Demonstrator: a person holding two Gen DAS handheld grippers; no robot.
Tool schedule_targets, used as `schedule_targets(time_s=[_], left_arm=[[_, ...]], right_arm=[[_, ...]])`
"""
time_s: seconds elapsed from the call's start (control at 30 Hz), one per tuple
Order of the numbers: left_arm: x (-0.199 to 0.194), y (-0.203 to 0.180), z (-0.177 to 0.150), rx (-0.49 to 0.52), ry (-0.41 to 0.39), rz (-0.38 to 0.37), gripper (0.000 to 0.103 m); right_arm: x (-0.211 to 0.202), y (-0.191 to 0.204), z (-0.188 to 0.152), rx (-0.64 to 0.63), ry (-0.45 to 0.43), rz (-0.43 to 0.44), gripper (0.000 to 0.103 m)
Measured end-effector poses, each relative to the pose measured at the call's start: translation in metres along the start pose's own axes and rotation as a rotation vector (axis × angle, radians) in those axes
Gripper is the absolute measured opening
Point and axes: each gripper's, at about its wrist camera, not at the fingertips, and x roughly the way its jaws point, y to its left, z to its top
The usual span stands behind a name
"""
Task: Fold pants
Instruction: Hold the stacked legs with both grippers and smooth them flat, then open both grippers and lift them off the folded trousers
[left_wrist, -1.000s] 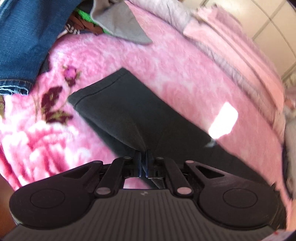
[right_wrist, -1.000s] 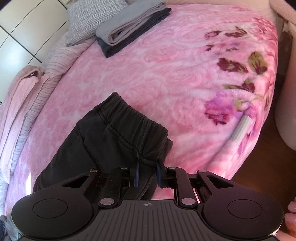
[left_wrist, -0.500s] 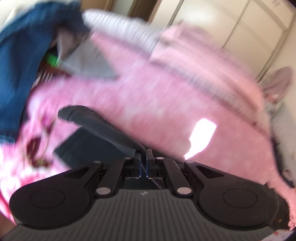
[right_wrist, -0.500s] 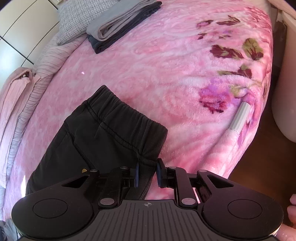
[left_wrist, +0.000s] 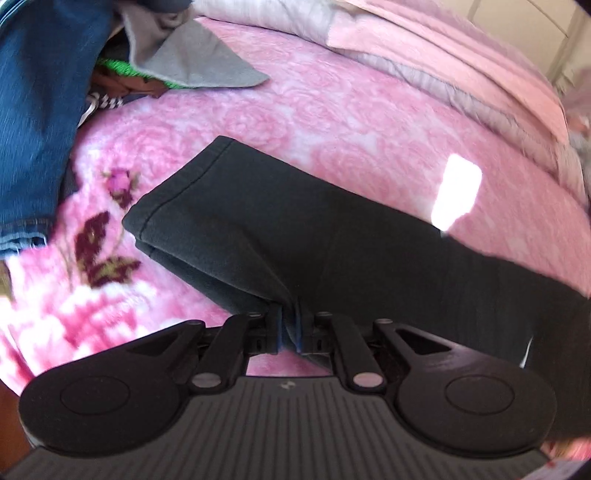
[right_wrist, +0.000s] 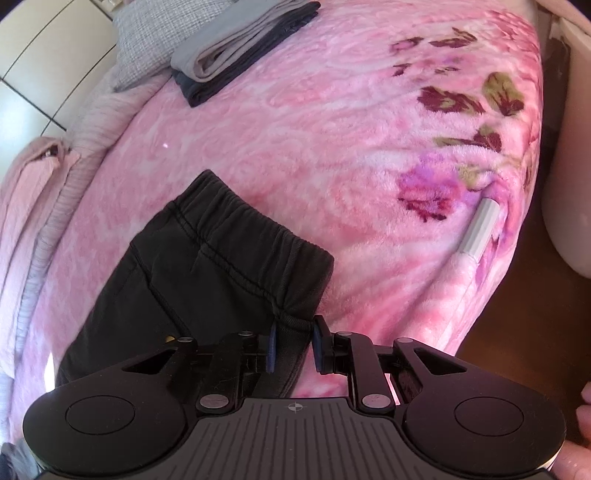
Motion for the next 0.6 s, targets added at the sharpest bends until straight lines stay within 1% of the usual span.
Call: schedule_targets(time_s=[0.03, 0.07, 0.13, 0.17, 0.23, 0.27, 0.33, 0.37, 0.4, 0.47, 0.5, 0.57, 0.6], left_arm=[[0.006, 0.002, 0.000, 0.014, 0.020, 0.012, 0.014], [0.008, 0.003, 0.002, 0.017, 0.027, 0.015, 0.014], [0.008, -0.002, 0.005, 0.009, 0.041, 0.033, 0.014], [0.003, -0.003, 0.006, 0.005, 0.041, 0.034, 0.019], [-0.011, -0.005, 0.003, -0.004, 0.037, 0.056, 0.024], [-0.019, -0.005, 0.001, -0.010, 0.031, 0.070, 0.024], [-0.033, -0.010, -0.002, 0.010, 0.023, 0.100, 0.024], [-0.037, -0.015, -0.003, 0.031, 0.016, 0.105, 0.024], [-0.042, -0.022, -0.004, 0.060, 0.003, 0.103, 0.024], [-0.047, -0.038, -0.004, 0.126, -0.036, 0.056, 0.024], [-0.045, -0.045, -0.003, 0.157, -0.053, 0.030, 0.024], [-0.031, -0.054, -0.003, 0.177, -0.058, 0.001, 0.024], [-0.020, -0.055, -0.004, 0.185, -0.047, 0.003, 0.024]], right_arm=[[0.002, 0.000, -0.001, -0.010, 0.005, -0.009, 0.025], [0.002, 0.000, -0.001, 0.000, 0.009, -0.027, 0.042], [-0.004, 0.002, 0.003, 0.023, 0.006, -0.085, 0.049], [-0.011, 0.005, 0.003, 0.035, -0.019, -0.091, 0.049], [-0.029, 0.018, -0.005, -0.010, -0.094, -0.127, 0.049], [-0.036, 0.030, -0.012, -0.055, -0.138, -0.168, 0.049], [-0.046, 0.054, -0.029, -0.209, -0.196, -0.238, 0.049], [-0.050, 0.065, -0.039, -0.274, -0.225, -0.243, 0.049], [-0.051, 0.075, -0.049, -0.341, -0.242, -0.227, 0.049], [-0.046, 0.092, -0.070, -0.473, -0.228, -0.145, 0.049], [-0.039, 0.099, -0.080, -0.539, -0.213, -0.120, 0.049], [-0.017, 0.105, -0.097, -0.632, -0.185, -0.129, 0.049], [-0.002, 0.102, -0.103, -0.658, -0.157, -0.136, 0.049]])
